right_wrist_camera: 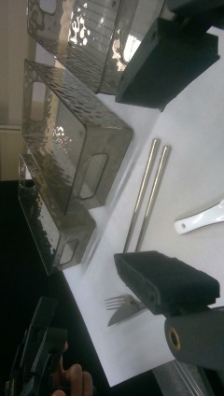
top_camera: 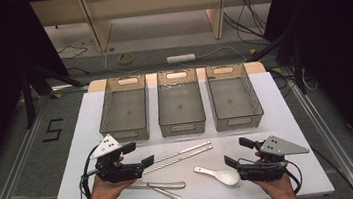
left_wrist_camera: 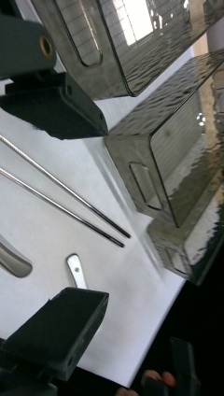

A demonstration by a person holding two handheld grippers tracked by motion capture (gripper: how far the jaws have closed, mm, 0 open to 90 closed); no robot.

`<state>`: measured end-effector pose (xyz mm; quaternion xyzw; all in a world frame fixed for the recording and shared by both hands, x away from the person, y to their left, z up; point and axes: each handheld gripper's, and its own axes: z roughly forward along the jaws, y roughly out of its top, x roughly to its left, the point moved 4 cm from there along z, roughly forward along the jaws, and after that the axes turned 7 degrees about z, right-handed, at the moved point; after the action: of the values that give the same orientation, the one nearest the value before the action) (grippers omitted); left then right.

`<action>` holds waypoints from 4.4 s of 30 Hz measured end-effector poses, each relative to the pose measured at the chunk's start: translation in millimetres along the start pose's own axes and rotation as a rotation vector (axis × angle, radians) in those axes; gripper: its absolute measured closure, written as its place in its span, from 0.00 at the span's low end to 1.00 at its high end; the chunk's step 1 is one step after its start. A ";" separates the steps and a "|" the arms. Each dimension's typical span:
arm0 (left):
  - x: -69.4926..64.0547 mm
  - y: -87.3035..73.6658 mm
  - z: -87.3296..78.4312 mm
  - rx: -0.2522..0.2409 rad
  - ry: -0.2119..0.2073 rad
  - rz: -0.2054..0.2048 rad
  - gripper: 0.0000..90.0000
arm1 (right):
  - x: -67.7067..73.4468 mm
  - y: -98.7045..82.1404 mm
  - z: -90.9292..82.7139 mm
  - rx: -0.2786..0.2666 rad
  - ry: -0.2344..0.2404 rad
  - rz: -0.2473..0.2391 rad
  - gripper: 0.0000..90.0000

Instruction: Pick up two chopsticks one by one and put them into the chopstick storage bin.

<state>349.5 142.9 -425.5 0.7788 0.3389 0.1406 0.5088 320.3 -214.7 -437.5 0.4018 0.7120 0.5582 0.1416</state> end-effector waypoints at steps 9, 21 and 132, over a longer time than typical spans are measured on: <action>0.6 15.5 28.9 0.259 -0.009 0.101 0.22 | -3.1 -1.9 2.6 0.027 -0.004 0.011 0.22; 0.9 20.0 80.6 0.520 -0.029 0.199 0.31 | -2.9 -5.3 6.1 0.068 0.017 0.009 0.22; -14.7 42.0 111.0 0.638 -0.205 0.409 0.96 | -2.6 -13.2 13.7 0.158 0.033 0.021 0.25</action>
<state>417.5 45.0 -435.5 0.9593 0.1510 0.0482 0.2339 325.4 -208.0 -454.8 0.4099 0.7518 0.5083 0.0915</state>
